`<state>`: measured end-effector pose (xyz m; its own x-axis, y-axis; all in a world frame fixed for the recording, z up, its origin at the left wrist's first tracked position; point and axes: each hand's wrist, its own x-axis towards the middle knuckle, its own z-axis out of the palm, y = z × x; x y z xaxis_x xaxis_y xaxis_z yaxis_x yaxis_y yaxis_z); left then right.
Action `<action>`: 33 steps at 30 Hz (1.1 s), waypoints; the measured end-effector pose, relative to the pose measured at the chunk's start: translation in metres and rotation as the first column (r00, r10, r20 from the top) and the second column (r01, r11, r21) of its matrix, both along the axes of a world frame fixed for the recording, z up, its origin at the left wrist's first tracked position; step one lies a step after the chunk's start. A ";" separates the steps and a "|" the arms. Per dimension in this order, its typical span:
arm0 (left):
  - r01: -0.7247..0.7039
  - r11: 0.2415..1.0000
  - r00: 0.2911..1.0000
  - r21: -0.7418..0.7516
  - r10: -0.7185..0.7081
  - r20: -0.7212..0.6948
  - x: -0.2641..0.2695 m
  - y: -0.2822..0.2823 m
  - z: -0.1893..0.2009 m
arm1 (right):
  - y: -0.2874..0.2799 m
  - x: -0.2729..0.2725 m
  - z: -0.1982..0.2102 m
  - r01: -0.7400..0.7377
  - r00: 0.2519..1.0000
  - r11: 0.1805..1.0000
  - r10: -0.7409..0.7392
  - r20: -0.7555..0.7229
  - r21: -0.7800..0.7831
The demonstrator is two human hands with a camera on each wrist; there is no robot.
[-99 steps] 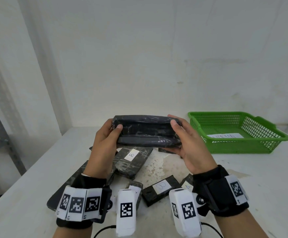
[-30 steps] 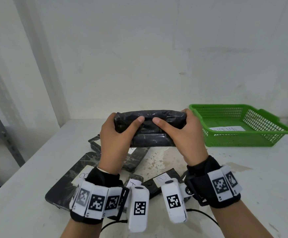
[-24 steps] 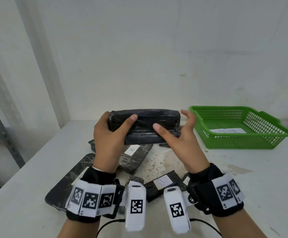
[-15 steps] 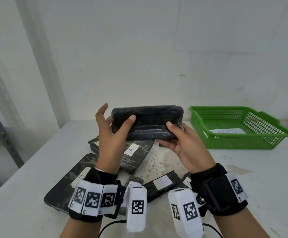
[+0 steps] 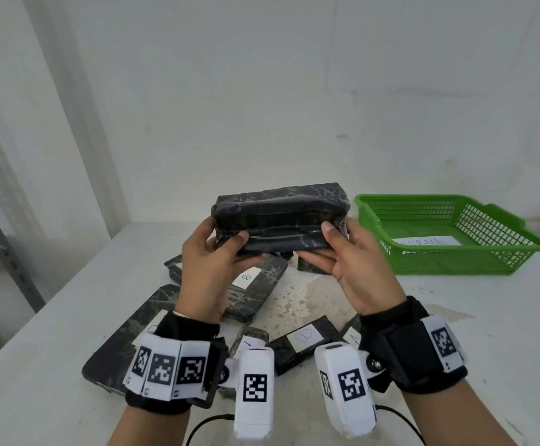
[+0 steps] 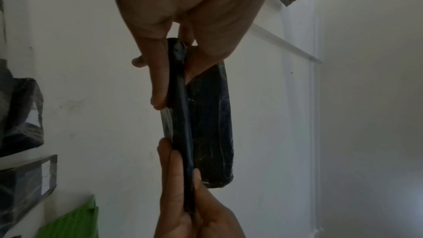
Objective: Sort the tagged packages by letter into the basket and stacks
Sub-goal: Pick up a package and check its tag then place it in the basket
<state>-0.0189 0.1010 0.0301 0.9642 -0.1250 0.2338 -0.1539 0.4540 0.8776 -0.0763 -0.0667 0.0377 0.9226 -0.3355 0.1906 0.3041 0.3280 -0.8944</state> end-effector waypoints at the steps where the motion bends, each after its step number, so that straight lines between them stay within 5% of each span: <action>1: 0.003 1.000 1.000 0.004 -0.003 0.013 -0.001 0.000 0.001 | -0.001 0.001 0.001 0.008 1.000 1.000 -0.008 0.001 0.002; 9: -0.011 1.000 1.000 0.023 0.011 0.028 0.001 0.002 0.006 | 0.000 0.002 0.010 -0.029 0.999 0.999 0.029 -0.018 -0.014; 26: -0.033 0.981 0.996 0.192 0.016 0.090 0.000 -0.006 0.001 | 0.007 0.009 -0.004 0.131 0.991 0.986 -0.127 0.052 -0.099; 33: -0.034 0.986 0.999 0.166 0.027 0.047 0.003 -0.003 -0.005 | 0.001 0.014 -0.006 0.015 0.999 0.981 -0.025 -0.046 -0.192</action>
